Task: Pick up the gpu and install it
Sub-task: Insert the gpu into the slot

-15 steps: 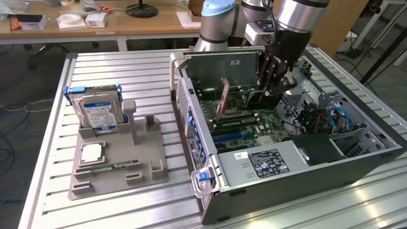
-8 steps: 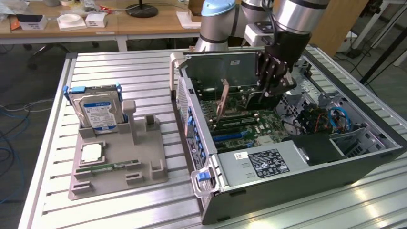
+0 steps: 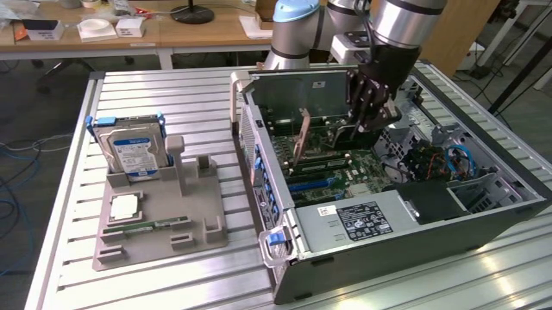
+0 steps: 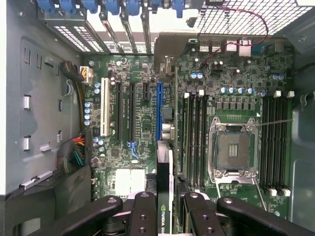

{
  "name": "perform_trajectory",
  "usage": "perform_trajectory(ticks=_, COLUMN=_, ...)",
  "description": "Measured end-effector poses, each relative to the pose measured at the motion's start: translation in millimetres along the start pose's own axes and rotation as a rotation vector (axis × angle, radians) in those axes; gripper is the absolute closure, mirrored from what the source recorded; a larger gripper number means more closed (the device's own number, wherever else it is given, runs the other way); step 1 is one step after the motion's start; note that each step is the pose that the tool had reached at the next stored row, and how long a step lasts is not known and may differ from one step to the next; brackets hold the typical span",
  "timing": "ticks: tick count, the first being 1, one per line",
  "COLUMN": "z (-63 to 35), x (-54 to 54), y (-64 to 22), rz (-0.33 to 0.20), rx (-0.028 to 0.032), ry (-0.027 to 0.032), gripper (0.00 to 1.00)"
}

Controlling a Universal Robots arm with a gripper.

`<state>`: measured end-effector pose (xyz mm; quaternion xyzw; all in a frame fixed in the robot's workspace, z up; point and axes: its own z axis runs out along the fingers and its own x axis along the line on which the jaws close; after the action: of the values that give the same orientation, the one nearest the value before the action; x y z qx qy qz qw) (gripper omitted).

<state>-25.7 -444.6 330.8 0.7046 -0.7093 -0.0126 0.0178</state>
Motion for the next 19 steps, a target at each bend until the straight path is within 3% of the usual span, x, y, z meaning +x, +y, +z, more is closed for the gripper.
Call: perform_trajectory(ticks=19, z=4.4, x=0.0, y=-0.2, rz=0.002, rx=0.0000, ry=-0.0001, gripper=0.74)
